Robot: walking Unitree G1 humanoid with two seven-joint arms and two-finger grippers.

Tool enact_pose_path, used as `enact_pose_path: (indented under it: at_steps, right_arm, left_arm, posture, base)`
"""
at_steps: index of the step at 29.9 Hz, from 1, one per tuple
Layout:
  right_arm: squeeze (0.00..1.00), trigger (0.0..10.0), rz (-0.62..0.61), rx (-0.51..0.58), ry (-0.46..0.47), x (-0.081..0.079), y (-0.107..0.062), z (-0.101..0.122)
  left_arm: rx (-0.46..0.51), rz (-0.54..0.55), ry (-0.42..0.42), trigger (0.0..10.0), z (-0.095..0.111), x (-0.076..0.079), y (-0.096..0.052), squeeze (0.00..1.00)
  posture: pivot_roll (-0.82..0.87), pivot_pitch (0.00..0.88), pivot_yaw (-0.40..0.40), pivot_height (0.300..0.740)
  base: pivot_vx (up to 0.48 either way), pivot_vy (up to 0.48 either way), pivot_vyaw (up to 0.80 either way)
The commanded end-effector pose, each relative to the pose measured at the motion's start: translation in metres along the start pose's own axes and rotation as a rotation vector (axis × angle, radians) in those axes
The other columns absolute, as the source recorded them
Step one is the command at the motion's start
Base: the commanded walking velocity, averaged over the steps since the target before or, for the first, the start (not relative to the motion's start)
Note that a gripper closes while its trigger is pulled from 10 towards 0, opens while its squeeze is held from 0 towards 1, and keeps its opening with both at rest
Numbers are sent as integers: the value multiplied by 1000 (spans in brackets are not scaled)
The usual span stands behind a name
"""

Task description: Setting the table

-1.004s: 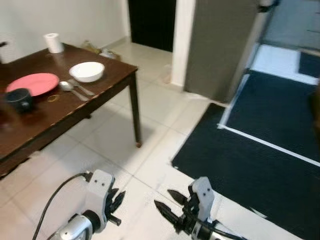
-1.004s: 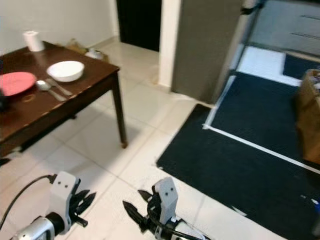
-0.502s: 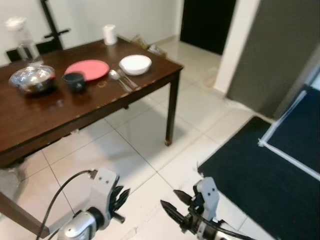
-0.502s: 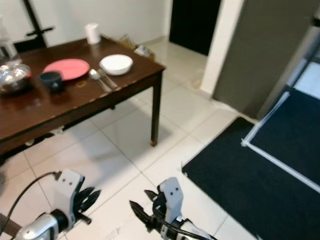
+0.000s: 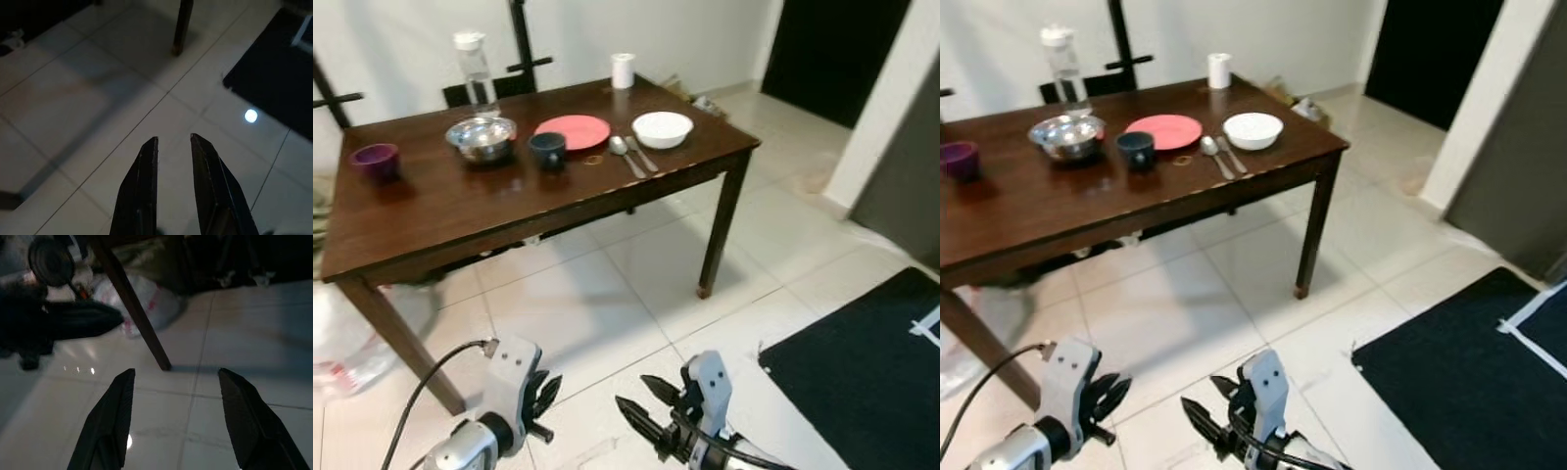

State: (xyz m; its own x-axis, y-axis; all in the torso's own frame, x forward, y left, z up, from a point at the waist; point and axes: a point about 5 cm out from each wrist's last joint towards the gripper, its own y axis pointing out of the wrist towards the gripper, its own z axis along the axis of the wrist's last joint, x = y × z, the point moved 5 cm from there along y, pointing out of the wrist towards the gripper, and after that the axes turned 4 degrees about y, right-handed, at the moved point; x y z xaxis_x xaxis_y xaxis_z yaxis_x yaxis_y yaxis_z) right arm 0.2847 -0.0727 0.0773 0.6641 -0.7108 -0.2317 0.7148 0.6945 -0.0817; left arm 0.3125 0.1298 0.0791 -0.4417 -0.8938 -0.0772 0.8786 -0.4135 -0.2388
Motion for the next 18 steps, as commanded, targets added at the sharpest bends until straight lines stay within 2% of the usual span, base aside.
enact_pose_path:
  at_steps: [1, 7, 9, 10, 12, 14, 15, 16, 18]
  right_arm:
    - [16, 10000, 20, -2, 9, -7, 2, -3]
    - [27, 10000, 6, 37, -27, -5, 4, 11]
    - [35, 10000, -7, 99, -41, -2, 6, 31]
    - [35, 10000, -7, 99, -41, -2, 6, 31]
    - [27, 10000, -17, 239, -62, 0, 8, 78]
    - [0, 10000, -13, 390, -75, -3, 8, 128]
    - [0, 10000, -8, 436, -78, -5, 7, 144]
    - [0, 10000, -8, 436, -78, -5, 7, 144]
    - [0, 10000, 13, 492, -80, -11, 5, 163]
  left_arm:
    - [-45, 20, -4, 10000, -14, -3, -6, 0]
    - [-2, 108, 26, 10000, -1, -18, -3, 0]
    - [35, 171, 27, 10000, 13, -31, -1, 0]
    - [35, 171, 27, 10000, 13, -31, -1, 0]
    - [110, 265, 73, 10000, 42, -53, 1, 0]
    - [209, 376, 128, 10000, 81, -77, 0, 0]
    - [236, 423, 153, 10000, 94, -85, -1, 0]
    - [236, 423, 153, 10000, 94, -85, -1, 0]
    - [296, 484, 166, 10000, 118, -97, -3, 0]
  posture:
    - [68, 89, 62, 740]
    - [71, 94, 64, 740]
    - [71, 94, 64, 740]
    - [71, 94, 64, 740]
    - [74, 99, 66, 740]
    - [73, 98, 67, 740]
    - [74, 96, 67, 740]
    - [74, 96, 67, 740]
    - [74, 95, 66, 740]
  base:
    - [0, 0, 781]
    - [0, 0, 781]
    - [0, 0, 781]
    - [0, 0, 781]
    - [0, 0, 750]
    - [133, 0, 0]
    - [480, 0, 0]
    - [480, 0, 0]
    - [480, 0, 0]
